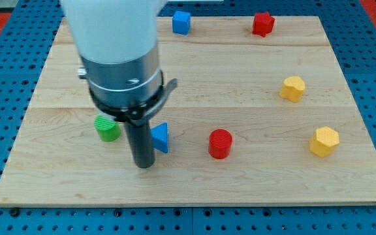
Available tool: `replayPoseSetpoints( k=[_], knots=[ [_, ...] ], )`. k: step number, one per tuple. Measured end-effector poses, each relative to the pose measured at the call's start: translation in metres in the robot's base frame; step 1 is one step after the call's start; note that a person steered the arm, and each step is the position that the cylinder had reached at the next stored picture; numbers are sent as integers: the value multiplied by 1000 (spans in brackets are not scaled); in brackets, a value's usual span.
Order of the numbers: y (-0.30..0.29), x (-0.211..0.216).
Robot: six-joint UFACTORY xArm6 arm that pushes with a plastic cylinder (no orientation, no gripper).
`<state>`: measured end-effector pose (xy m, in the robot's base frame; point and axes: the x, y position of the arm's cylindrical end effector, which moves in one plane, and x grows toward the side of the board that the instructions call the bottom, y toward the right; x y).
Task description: Slide the red circle to the left of the yellow hexagon
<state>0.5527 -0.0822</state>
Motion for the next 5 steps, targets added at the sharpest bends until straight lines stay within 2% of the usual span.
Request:
replayPoseSetpoints(
  k=[1,2,3,4,5],
  knots=[
    [-12,-16],
    [12,-22],
    [27,5],
    [88,18],
    [112,3]
  ],
)
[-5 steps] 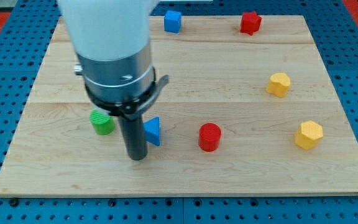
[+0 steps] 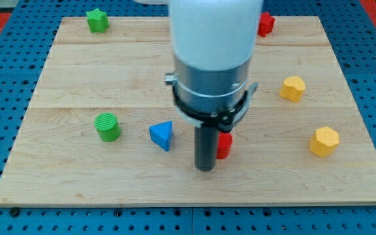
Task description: Slide the red circle to the left of the yellow hexagon
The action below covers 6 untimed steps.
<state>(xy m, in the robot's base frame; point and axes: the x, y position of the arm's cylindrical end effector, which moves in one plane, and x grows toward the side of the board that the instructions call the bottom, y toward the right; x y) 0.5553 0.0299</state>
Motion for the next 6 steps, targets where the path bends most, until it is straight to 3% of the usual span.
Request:
replayPoseSetpoints(
  k=[6],
  knots=[
    [-18,-24]
  ],
)
